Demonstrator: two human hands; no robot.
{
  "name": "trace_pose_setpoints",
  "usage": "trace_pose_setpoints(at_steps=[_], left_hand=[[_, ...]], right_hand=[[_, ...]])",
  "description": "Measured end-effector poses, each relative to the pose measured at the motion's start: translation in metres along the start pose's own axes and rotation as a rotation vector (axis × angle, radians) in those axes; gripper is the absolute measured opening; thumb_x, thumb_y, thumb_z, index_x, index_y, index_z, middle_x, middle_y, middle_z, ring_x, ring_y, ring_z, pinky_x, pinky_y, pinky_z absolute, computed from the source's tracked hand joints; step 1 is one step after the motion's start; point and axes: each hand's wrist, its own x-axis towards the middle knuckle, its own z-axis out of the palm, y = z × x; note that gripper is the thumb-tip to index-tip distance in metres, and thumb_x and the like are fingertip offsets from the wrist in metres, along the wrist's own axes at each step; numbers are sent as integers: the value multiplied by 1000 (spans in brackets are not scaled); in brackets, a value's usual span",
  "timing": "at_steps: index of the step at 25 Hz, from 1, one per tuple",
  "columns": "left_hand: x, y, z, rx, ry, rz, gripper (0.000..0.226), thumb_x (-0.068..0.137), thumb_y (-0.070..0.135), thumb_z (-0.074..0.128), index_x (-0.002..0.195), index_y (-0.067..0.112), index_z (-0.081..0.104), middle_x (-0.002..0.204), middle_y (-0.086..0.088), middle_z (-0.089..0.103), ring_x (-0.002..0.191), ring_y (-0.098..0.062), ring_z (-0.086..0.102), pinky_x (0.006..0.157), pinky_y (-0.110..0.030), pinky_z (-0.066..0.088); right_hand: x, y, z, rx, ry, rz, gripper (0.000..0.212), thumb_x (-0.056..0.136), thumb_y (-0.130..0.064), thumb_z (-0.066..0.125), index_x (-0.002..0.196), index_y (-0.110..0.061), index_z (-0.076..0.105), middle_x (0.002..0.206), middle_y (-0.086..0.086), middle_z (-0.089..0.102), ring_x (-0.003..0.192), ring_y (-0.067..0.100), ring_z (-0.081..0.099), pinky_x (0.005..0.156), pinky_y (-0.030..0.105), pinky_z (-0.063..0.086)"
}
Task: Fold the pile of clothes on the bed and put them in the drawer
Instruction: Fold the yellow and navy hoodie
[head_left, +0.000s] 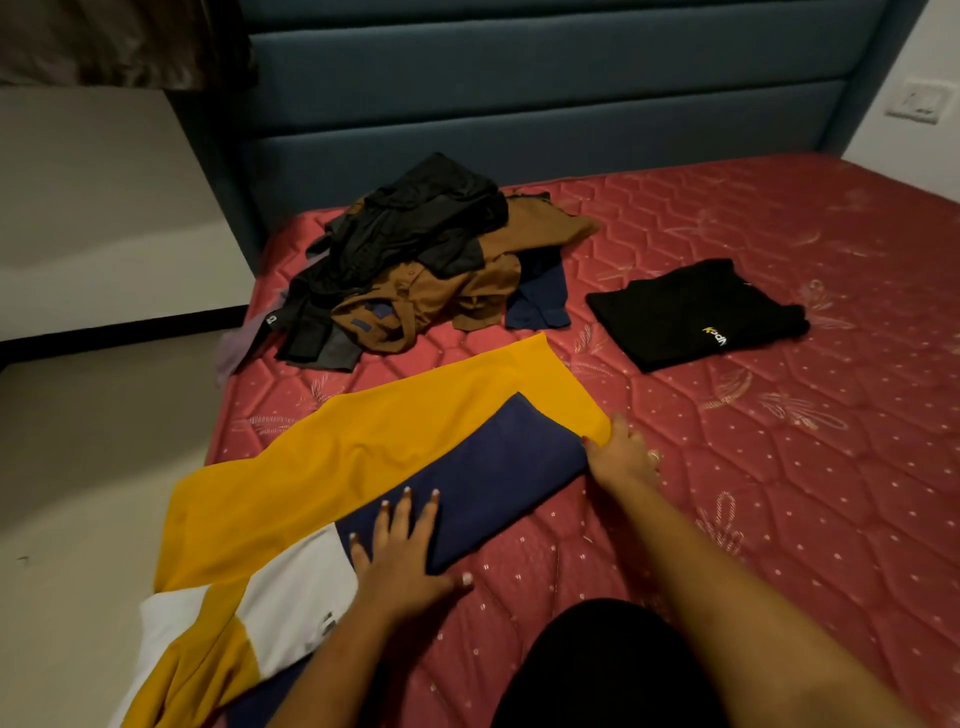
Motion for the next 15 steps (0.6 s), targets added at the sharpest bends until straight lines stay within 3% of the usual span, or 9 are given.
trace_pose_setpoints(at_steps=[3, 5, 7, 9, 11, 15], left_hand=[[-1, 12, 23, 104, 33, -5, 92, 75, 82, 20, 149, 40, -15, 159, 5, -22, 146, -27, -18, 112, -61, -4], [2, 17, 25, 126, 77, -17, 71, 94, 64, 25, 150, 40, -12, 160, 5, -17, 147, -26, -16, 114, -60, -2], [2, 19, 23, 153, 105, -5, 62, 101, 52, 26, 150, 40, -10, 160, 7, -15, 147, -24, -14, 114, -59, 0], [-1, 19, 22, 149, 114, -2, 56, 103, 47, 23, 150, 42, -7, 161, 9, -12, 148, -23, -12, 115, -58, 1], [-5, 22, 22, 132, 99, 29, 52, 103, 45, 21, 150, 46, -2, 161, 11, -8, 148, -22, -12, 115, -58, 1], [-14, 44, 24, 106, 21, 176, 49, 103, 44, 25, 147, 53, 4, 161, 10, -3, 148, -22, -8, 115, -56, 1]], right_hand=[[4, -7, 0, 203, 31, 38, 89, 79, -42, 72, 150, -27, 19, 137, 21, 41, 124, 43, 44, 101, 46, 38], [5, -15, 3, 312, -19, 0, 93, 73, -28, 80, 148, -27, 25, 131, 19, 46, 118, 39, 50, 95, 42, 45], [1, -21, 9, 315, -112, -104, 75, 75, -9, 73, 141, -22, 41, 127, 15, 53, 113, 35, 55, 90, 35, 48], [-4, -22, 13, 324, -81, -195, 51, 78, 8, 55, 126, -10, 59, 123, 14, 62, 112, 32, 58, 88, 25, 44], [-7, -17, 4, 324, -5, -212, 51, 78, 16, 45, 121, -4, 63, 127, 13, 62, 118, 30, 56, 94, 25, 41], [-5, 20, -35, 208, 81, -186, 63, 79, 18, 45, 137, -7, 52, 147, 11, 43, 129, 34, 47, 107, 35, 35]])
